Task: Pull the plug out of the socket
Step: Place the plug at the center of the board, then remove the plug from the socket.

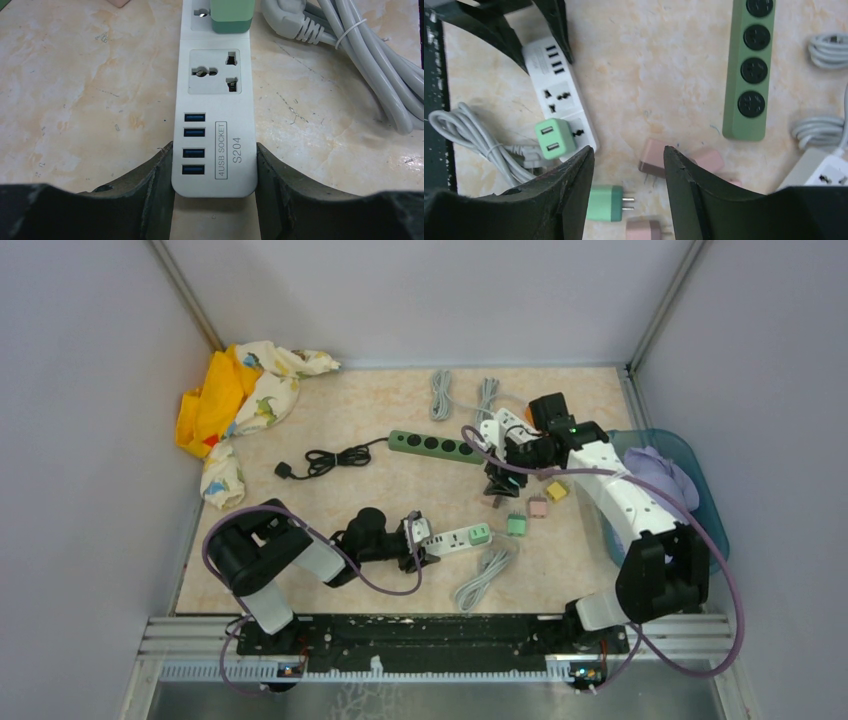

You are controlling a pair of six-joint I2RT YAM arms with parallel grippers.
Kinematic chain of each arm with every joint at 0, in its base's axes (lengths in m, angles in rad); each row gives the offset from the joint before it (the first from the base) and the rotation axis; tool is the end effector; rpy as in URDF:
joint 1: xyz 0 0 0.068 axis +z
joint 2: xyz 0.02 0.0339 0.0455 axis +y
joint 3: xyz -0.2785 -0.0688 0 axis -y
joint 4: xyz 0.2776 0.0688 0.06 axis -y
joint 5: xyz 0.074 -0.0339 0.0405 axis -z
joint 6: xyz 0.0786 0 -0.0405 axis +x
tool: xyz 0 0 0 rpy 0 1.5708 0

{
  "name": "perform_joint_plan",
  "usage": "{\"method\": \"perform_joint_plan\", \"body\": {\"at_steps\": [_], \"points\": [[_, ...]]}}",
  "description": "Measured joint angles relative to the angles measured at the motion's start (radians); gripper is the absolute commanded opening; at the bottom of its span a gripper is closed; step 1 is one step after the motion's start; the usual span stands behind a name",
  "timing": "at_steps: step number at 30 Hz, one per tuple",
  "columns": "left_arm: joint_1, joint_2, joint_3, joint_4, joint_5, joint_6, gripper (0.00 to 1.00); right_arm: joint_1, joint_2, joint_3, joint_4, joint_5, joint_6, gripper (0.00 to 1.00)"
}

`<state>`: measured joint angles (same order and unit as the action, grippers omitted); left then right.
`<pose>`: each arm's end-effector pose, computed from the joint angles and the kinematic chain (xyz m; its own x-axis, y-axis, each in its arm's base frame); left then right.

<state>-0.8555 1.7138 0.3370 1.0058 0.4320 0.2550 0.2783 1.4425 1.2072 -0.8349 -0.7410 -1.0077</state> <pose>0.1769 -0.2538 0.0756 0.0074 0.3408 -0.9401 0.9710 0.2223 0.0882 0.3043 0.1421 0.2675 -0.0155 -0.6533 -0.7570 -0.9878 0.1274 -0.0897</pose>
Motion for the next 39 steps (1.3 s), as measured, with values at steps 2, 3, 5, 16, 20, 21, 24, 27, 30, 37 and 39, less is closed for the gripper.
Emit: {"method": "perform_joint_plan", "body": {"at_steps": [2,3,5,16,20,21,24,27,30,37,39], "points": [[0.0,0.0,0.0,0.0,0.0,0.0,0.0,0.0,-0.023,-0.017,-0.006,-0.067,-0.033,0.54],[0.0,0.0,0.0,0.0,0.0,0.0,0.0,0.0,-0.029,-0.021,-0.014,-0.095,-0.052,0.54],[0.0,0.001,0.0,0.001,0.001,0.0,0.0,0.0,-0.035,-0.023,-0.041,-0.152,-0.099,0.54],[0.001,0.003,0.0,0.004,0.003,0.0,0.0,0.0,-0.035,-0.032,-0.238,-0.33,-0.421,0.63],[0.001,0.003,0.0,0.004,0.003,0.0,0.0,0.0,-0.035,-0.062,-0.274,-0.347,-0.5,0.67],[0.001,0.003,0.0,0.004,0.003,0.0,0.0,0.0,-0.035,-0.069,-0.278,-0.35,-0.518,0.68],[0.001,0.003,0.0,0.004,0.003,0.0,0.0,0.0,-0.035,-0.083,-0.289,-0.352,-0.547,0.69],[0.001,0.003,0.0,0.004,0.003,0.0,0.0,0.0,-0.035,-0.087,-0.29,-0.353,-0.568,0.7],[0.001,0.003,0.0,0.004,0.003,0.0,0.0,0.002,-0.036,-0.087,-0.29,-0.352,-0.578,0.7],[0.001,0.003,0.0,0.004,0.003,0.0,0.0,0.053,-0.039,-0.105,-0.259,-0.299,-0.564,0.7],[0.001,0.003,0.0,0.004,0.003,0.0,0.0,0.077,-0.04,-0.118,-0.241,-0.268,-0.549,0.7]]}}
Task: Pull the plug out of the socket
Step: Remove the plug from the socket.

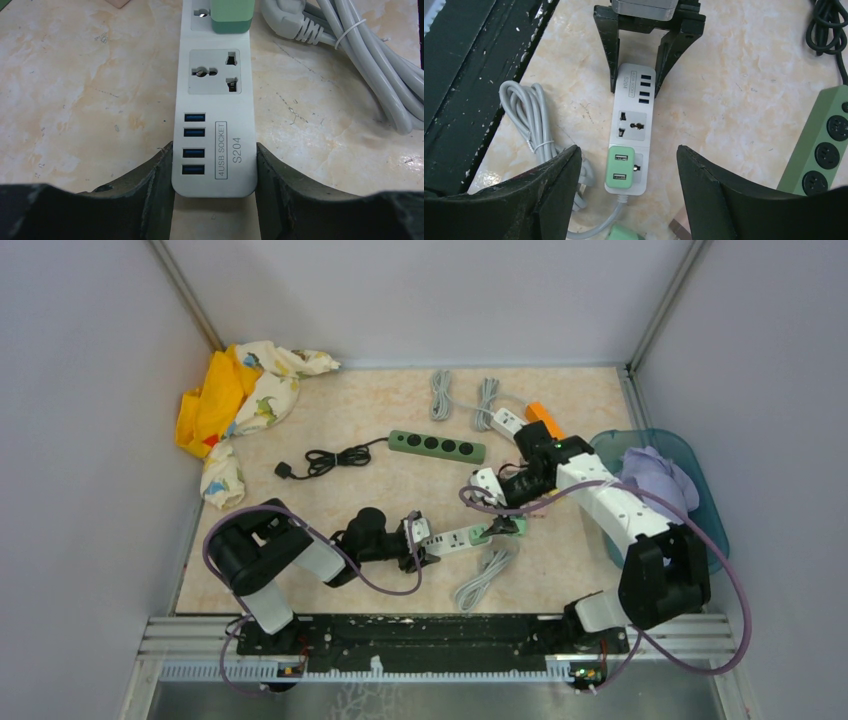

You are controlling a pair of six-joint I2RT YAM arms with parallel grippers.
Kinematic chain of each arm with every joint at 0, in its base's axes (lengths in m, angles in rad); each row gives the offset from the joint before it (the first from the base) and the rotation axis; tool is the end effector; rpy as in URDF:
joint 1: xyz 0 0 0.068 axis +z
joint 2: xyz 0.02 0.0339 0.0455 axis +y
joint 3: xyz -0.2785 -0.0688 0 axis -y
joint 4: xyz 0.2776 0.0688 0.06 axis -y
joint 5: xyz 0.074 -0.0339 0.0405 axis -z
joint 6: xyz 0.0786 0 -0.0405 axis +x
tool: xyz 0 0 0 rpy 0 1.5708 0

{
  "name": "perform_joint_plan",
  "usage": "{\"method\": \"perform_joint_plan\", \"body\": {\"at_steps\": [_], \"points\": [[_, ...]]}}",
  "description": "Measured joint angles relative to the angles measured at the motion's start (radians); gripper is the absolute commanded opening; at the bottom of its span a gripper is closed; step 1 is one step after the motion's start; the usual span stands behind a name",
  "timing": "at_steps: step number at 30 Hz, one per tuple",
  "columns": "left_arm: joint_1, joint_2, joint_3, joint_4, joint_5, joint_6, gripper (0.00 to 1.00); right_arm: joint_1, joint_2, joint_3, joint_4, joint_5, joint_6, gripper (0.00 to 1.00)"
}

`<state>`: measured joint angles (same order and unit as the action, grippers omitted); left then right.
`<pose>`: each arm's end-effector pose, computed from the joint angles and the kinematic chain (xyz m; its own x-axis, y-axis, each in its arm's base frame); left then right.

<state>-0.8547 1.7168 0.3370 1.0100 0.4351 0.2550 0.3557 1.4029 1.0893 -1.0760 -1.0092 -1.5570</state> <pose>0.1769 -0.2538 0.0754 0.0080 0.3392 -0.9407 0.9715 0.2204 0.0878 0.2364 0.1588 0.2456 0.3157 -0.4508 -0.8350 -0.9265 -0.3364 -0.1687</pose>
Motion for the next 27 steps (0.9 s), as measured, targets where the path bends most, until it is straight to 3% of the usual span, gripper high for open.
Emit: {"method": "perform_joint_plan", "body": {"at_steps": [27], "points": [[0.0,0.0,0.0,0.0,0.0,0.0,0.0,0.137,0.051,-0.011,0.066,0.191,0.097,0.7]]}}
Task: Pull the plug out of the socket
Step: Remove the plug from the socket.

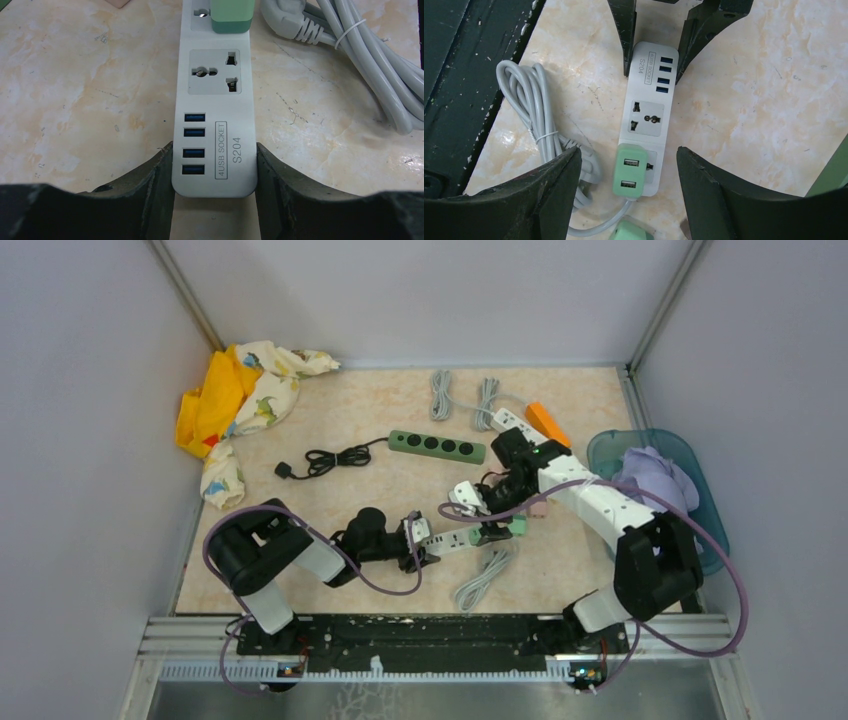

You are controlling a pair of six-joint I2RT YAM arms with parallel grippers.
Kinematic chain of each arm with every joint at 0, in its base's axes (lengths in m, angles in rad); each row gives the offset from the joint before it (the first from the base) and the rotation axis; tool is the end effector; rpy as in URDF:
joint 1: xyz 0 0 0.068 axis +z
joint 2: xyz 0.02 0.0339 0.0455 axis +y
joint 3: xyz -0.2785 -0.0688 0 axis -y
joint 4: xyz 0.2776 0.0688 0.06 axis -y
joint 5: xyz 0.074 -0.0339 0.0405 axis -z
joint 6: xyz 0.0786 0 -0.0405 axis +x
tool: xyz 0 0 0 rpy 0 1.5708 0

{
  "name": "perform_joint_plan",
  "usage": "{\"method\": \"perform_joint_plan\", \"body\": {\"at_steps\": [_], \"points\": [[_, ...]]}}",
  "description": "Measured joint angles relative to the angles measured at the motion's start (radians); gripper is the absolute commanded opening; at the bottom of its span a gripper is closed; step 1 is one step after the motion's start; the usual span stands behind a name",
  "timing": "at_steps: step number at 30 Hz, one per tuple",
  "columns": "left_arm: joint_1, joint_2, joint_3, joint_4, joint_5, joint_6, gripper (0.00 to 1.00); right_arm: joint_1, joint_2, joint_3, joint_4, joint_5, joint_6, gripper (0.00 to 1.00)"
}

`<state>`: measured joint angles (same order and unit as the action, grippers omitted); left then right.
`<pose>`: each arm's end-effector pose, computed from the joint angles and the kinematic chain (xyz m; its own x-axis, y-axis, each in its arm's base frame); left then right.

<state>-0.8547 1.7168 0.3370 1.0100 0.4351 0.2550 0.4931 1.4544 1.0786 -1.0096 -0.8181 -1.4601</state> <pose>0.1769 -0.2538 0.0754 0.0080 0.3392 -0.9407 0.9715 0.2204 0.0878 0.2296 0.1885 0.2185 0.3438 -0.5866 -0.7333 -0.9093 -0.4029 -0.1040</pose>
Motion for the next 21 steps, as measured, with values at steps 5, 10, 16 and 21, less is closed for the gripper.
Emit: {"method": "perform_joint_plan", "body": {"at_steps": [5,10,16,21], "points": [[0.0,0.0,0.0,0.0,0.0,0.0,0.0,0.009,0.01,0.0,0.006,0.025,0.016,0.7],[0.0,0.0,0.0,0.0,0.0,0.0,0.0,0.042,0.038,-0.002,0.024,0.074,0.035,0.69],[0.0,0.0,0.0,0.0,0.0,0.0,0.0,0.095,0.101,-0.024,0.061,0.198,0.076,0.64],[0.0,0.0,0.0,0.001,0.0,0.0,0.0,0.11,0.114,-0.025,0.084,0.279,0.114,0.53]]}}
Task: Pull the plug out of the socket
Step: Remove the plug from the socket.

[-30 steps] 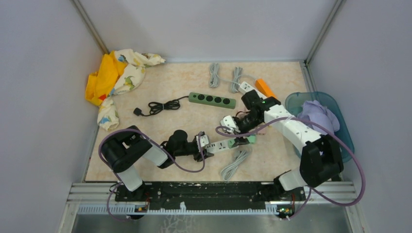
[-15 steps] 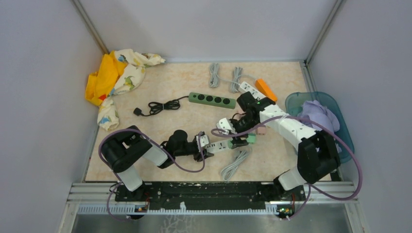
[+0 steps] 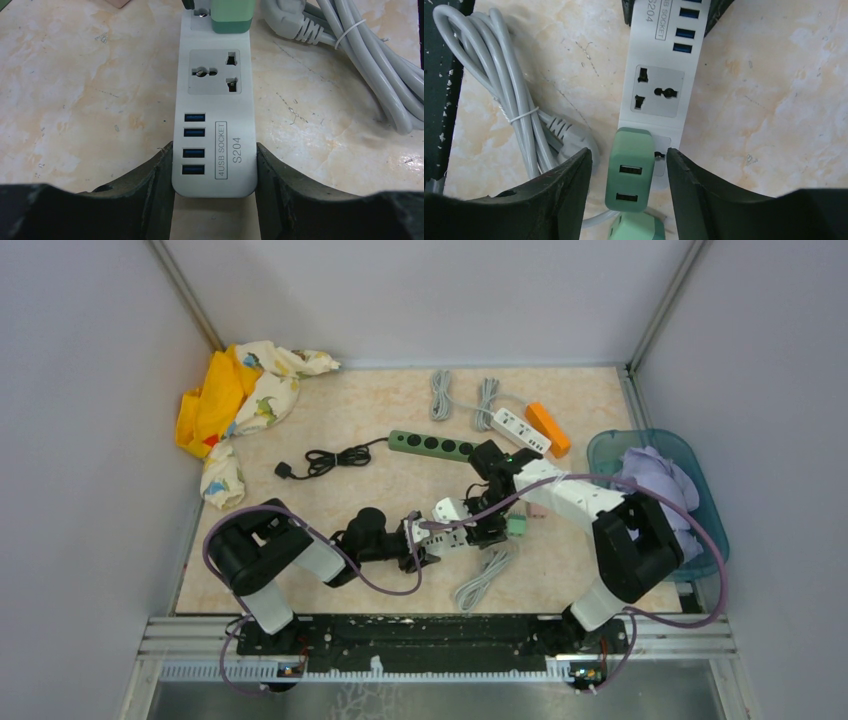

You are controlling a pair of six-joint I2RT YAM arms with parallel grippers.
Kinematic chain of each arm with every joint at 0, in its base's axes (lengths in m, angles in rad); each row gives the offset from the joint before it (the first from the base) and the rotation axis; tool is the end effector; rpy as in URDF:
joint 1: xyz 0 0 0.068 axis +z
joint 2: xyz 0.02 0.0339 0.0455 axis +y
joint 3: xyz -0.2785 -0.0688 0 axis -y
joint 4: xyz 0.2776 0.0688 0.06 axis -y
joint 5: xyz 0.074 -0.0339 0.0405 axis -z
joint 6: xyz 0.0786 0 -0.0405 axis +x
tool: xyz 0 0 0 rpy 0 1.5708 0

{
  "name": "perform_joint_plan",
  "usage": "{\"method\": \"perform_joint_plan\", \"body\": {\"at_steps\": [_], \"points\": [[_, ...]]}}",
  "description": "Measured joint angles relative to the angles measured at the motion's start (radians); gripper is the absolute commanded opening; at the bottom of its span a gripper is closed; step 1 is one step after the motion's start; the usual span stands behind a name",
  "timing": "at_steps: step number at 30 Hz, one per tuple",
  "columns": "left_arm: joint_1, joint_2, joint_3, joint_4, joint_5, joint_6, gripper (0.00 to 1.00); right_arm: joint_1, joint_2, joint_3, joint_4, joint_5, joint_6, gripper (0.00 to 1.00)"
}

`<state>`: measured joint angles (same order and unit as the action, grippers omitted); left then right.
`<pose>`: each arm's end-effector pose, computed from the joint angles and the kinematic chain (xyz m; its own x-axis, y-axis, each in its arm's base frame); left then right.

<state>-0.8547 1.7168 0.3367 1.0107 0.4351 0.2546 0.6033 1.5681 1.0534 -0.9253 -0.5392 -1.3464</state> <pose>0.1769 -0.2537 0.0754 0.0079 0.3388 -0.9408 0.9714 0.2205 0.0876 0.2314 0.2085 0.1673 0.3468 -0.7770 -0.5253 -0.9166 -0.3996 -0.0139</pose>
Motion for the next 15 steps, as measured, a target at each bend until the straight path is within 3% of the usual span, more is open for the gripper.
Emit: {"method": "perform_joint_plan", "body": {"at_steps": [5,7,10,15], "points": [[0.0,0.0,0.0,0.0,0.0,0.0,0.0,0.004,0.019,0.0,0.006,0.051,0.028,0.36],[0.0,0.0,0.0,0.001,0.0,0.0,0.03,0.006,0.024,0.001,0.005,0.061,0.034,0.19],[0.0,0.0,-0.006,0.009,-0.002,-0.007,0.3,0.011,0.026,0.01,0.009,0.072,0.058,0.07],[0.0,-0.01,-0.04,0.046,-0.02,-0.019,0.79,0.024,0.038,0.027,0.006,0.066,0.065,0.02]]}}
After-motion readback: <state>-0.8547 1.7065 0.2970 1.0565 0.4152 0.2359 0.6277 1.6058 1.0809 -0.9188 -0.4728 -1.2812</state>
